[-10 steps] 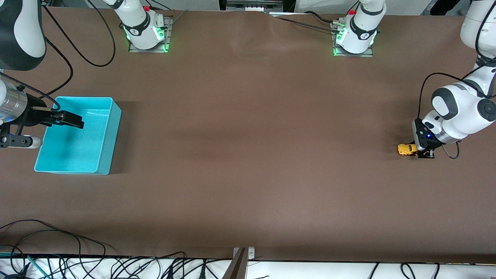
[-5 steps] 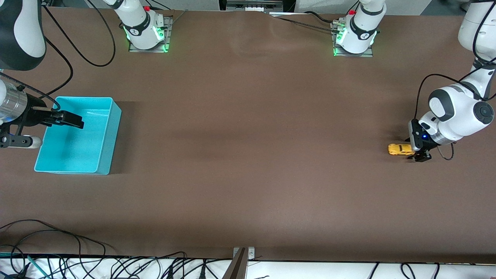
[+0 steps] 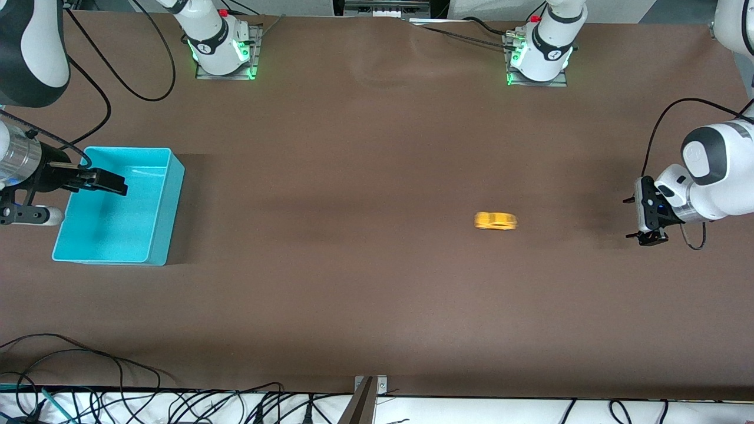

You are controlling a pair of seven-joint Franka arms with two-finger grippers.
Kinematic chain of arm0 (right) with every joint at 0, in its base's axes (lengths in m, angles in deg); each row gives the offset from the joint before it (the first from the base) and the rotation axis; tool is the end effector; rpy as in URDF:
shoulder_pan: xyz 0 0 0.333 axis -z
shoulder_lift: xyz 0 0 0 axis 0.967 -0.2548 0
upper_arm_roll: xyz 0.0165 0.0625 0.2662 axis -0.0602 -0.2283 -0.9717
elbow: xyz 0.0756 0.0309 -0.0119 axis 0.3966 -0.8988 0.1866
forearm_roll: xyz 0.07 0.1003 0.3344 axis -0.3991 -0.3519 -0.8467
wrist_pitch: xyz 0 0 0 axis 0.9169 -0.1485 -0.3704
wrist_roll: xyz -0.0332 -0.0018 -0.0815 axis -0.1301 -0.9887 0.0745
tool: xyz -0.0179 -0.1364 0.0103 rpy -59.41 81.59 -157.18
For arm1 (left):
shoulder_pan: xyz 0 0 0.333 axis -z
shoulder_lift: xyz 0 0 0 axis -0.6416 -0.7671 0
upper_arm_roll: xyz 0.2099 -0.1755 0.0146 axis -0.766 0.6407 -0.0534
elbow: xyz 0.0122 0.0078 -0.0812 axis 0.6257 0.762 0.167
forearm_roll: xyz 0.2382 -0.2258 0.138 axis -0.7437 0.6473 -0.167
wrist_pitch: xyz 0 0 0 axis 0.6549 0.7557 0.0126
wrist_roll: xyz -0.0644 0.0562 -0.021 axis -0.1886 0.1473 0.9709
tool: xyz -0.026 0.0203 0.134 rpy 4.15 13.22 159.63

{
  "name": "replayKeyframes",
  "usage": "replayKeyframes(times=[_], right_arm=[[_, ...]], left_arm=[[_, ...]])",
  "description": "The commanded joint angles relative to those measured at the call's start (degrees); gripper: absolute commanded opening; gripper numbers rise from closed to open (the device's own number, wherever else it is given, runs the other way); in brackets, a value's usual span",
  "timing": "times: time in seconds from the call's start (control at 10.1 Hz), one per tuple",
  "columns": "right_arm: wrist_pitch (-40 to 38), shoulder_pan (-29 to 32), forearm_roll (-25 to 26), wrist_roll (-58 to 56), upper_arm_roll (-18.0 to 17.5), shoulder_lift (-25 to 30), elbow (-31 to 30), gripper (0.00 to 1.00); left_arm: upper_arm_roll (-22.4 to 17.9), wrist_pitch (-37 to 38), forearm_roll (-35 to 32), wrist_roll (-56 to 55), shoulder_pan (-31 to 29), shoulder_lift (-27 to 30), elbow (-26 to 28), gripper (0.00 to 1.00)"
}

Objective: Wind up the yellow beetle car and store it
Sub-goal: 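Raise the left gripper away while the car rolls toward the teal bin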

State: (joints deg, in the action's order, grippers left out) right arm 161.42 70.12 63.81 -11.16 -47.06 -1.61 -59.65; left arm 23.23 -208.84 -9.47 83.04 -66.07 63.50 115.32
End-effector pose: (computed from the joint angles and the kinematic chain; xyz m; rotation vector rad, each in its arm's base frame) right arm 0.5789 0.0065 0.4701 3.1244 -0.0922 -0.1568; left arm 0.5492 0.1247 0.2365 2.0963 -2.1042 -0.0044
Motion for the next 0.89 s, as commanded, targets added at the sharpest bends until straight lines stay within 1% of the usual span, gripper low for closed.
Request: replayKeyframes(times=[0.0,0.2,0.39,0.59,0.69,0.79], right_arm=[[0.0,0.4,-0.4,-0.8,-0.3,0.4,-0.1,1.0],[0.0,0.4,-0.4,-0.8,-0.2,0.4,-0.1,1.0],[0.0,0.4,-0.5,-0.5,-0.2,0.4,-0.1,1.0],[0.0,0.3,-0.5,-0.3,-0.3,0.4,-0.1,1.0],[0.0,0.3,-0.5,-0.5,-0.3,0.4,-0.1,1.0],[0.0,0.3,-0.4,-0.7,-0.3,0.4,-0.1,1.0]], left_arm=[[0.2,7.5,-1.3,-6.0,2.6,0.7,-4.1,1.0],[0.2,13.5,-1.4,-12.4,4.6,2.0,-6.8,1.0],[0.2,19.0,-1.4,-20.5,6.6,4.9,-7.8,1.0],[0.3,24.3,-1.4,-31.1,8.7,8.7,-8.4,1.0],[0.3,28.3,-1.4,-36.1,9.6,10.0,-10.4,1.0],[0.3,32.9,-1.4,-40.5,10.8,10.3,-13.7,1.0]])
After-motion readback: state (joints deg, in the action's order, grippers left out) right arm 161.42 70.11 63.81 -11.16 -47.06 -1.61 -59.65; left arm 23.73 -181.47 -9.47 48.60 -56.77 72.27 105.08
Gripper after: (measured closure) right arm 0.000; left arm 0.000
